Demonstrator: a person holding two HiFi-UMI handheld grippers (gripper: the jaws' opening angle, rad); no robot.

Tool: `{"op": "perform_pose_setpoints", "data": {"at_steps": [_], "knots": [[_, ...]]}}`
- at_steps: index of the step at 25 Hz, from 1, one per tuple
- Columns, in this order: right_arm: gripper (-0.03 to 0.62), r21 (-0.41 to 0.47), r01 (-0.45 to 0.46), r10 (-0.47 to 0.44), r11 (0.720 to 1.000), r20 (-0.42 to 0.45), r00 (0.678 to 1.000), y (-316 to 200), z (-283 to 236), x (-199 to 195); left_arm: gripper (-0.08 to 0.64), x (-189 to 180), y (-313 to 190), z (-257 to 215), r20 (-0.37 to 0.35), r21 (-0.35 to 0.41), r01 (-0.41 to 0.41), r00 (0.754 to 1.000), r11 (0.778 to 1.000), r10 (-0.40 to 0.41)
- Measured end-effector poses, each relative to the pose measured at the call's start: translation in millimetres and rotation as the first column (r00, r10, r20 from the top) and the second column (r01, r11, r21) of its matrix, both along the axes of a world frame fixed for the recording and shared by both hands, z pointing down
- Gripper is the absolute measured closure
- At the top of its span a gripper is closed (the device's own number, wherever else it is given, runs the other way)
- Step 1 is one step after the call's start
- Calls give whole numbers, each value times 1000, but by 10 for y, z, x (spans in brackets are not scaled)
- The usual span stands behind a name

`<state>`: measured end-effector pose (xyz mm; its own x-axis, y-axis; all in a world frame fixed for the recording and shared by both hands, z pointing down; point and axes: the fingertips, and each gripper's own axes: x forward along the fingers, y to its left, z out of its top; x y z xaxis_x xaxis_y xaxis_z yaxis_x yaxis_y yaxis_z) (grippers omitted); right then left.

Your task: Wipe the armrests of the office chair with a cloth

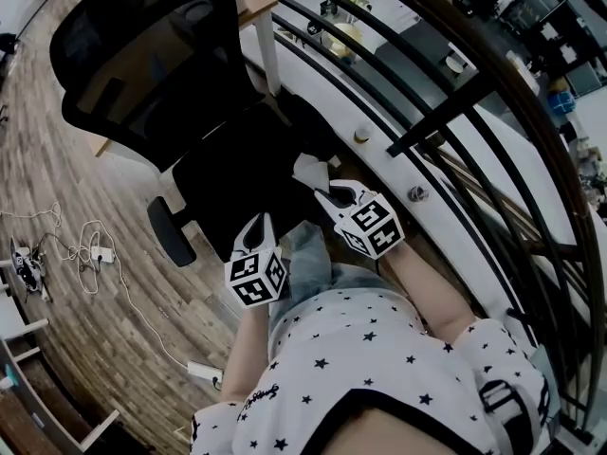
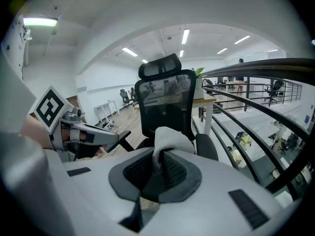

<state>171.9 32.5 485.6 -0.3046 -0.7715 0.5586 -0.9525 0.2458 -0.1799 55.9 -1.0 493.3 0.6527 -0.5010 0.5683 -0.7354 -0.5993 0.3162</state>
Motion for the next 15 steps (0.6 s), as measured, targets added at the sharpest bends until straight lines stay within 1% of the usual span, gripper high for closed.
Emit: {"op": "perform_pose_setpoints", "data": {"at_steps": [9, 15], "knots": [[561, -20, 1, -1, 1000, -31, 1000, -516, 113, 332, 554, 106, -321, 144, 17, -39, 9, 1000, 999, -9], [561, -39, 1, -3, 999, -54, 999, -874, 250, 560, 554, 201, -488, 296, 29, -75, 2, 1000, 997, 0]]}}
